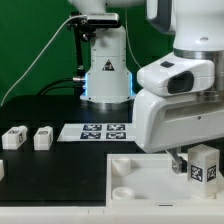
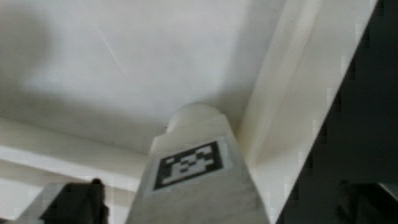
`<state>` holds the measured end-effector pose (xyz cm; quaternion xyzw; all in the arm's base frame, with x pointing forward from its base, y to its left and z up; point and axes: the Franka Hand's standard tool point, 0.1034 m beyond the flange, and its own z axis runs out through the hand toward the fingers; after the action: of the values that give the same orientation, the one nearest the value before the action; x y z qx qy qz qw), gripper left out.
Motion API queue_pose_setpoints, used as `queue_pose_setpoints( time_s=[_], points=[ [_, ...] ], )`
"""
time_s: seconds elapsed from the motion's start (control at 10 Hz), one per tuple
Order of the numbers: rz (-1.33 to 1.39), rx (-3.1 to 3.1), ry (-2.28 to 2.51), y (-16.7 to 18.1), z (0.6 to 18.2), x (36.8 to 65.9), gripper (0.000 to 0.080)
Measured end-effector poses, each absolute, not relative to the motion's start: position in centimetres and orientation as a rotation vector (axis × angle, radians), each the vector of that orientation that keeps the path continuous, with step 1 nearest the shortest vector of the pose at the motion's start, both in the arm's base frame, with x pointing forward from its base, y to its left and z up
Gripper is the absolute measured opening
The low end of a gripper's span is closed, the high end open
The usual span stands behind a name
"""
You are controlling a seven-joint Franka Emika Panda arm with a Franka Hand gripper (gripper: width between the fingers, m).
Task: Assemble one leg
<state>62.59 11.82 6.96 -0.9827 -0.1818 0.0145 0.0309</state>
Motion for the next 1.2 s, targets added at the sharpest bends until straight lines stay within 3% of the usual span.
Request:
queue_pose_setpoints(
  time_s=[0.3, 0.4, 0.5, 0.7, 1.0, 1.2],
  points=[
    [0.045, -3.006, -0.659, 11.69, 6.74, 62.54, 0.0648],
    [0.046, -3.006, -0.659, 11.67, 6.72, 62.53, 0.0526],
    [0.046, -3.006, -0.658, 11.67, 6.7, 62.53, 0.0526],
    [0.047, -3.009, -0.646, 11.62, 6.69, 62.53, 0.0291],
    [0.048, -3.021, -0.589, 11.6, 6.68, 62.54, 0.0292],
    [0.029, -3.062, 0.025, 11.79, 6.63, 62.68, 0.0292]
  ],
)
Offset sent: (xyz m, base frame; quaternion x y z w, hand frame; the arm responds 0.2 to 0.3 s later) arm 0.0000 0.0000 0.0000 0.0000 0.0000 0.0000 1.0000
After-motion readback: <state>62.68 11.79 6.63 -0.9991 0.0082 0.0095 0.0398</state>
